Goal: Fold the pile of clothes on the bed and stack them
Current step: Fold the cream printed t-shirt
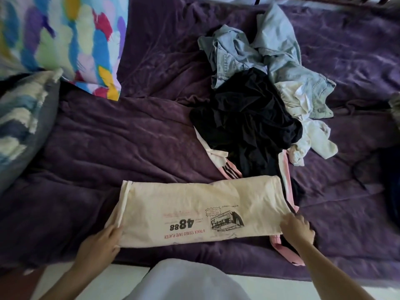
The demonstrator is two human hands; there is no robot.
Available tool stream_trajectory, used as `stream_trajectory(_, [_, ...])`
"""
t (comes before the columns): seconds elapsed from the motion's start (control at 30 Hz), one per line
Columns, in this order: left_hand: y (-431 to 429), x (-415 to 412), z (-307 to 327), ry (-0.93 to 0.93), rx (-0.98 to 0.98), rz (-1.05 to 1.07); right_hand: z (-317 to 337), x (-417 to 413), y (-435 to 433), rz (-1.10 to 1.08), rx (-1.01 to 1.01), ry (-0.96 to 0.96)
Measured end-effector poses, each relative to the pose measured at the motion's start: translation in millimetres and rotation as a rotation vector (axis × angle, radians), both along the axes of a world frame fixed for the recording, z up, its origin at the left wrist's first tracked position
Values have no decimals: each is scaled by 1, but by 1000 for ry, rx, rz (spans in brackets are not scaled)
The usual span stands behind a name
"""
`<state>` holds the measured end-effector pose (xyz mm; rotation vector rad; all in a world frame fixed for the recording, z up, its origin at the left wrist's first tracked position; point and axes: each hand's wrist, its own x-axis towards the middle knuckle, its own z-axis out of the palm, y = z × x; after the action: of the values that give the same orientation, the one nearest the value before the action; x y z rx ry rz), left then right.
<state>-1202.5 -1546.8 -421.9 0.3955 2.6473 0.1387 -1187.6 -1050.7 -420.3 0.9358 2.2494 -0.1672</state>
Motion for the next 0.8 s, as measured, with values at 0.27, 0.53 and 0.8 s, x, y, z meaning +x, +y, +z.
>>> stream_trajectory(0.27, [22, -30, 35, -53, -38, 400, -27, -35, 1, -439, -281, 294])
stream_trajectory(0.53, [58, -125, -7, -72, 164, 824, -15, -31, 12, -683, -415, 391])
stream_trajectory(0.8, [-16, -130, -13, -3, 501, 1459, 3, -22, 19, -566, -187, 399])
